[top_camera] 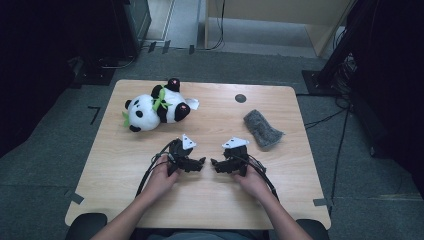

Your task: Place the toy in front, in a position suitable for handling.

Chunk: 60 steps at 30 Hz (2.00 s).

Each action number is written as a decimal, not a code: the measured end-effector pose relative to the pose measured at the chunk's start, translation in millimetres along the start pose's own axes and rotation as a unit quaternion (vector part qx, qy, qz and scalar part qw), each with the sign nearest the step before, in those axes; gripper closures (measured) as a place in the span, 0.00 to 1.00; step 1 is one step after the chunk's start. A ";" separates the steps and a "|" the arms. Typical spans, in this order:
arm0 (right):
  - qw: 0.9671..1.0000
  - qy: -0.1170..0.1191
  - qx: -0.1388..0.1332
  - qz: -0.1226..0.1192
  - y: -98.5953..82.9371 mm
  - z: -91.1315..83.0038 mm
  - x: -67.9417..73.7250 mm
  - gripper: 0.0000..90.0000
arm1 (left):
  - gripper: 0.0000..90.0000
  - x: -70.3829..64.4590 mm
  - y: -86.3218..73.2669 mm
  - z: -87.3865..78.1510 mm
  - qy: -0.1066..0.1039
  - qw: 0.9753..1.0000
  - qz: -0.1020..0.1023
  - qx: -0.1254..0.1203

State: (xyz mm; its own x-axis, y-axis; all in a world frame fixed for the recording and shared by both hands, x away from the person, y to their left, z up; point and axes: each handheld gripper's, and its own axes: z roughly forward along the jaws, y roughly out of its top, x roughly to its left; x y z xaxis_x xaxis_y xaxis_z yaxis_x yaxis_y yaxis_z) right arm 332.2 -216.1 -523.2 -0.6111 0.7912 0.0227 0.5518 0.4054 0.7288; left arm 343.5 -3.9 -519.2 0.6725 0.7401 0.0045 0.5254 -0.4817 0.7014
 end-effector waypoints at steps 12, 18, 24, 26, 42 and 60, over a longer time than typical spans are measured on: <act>1.000 0.000 0.000 0.000 0.0 0.0 0.0 0.12 | 0.12 -0.7 -0.9 -0.9 0.000 1.000 -0.001 0.000; 1.000 0.000 0.000 0.000 0.0 0.0 0.0 0.12 | 0.12 -0.7 -2.6 -2.7 -0.004 1.000 0.005 0.001; 1.000 0.000 0.000 -0.001 0.1 0.0 -0.2 0.12 | 0.12 1.8 -6.0 -6.0 -0.022 1.000 0.022 0.000; 1.000 0.000 0.000 -0.001 0.1 0.0 -0.1 0.12 | 0.12 2.6 -6.7 -6.9 -0.025 0.999 0.026 0.001; 1.000 -0.002 0.002 0.000 1.0 0.4 0.1 0.13 | 0.14 5.2 -7.5 -8.8 -0.021 1.000 0.022 0.001; 0.999 0.012 -0.032 0.036 17.4 -25.4 -14.9 0.19 | 0.17 23.6 12.3 -35.5 -0.059 0.998 0.013 -0.001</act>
State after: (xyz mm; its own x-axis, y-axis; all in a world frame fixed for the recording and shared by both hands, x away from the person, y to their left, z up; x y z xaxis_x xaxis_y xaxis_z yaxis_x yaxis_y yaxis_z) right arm 336.5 -232.5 -493.6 -0.5857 0.8052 0.0927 0.5578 0.3174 0.7669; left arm 347.4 24.4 -485.1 0.7428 0.6669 -0.0602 0.5054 -0.4995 0.7036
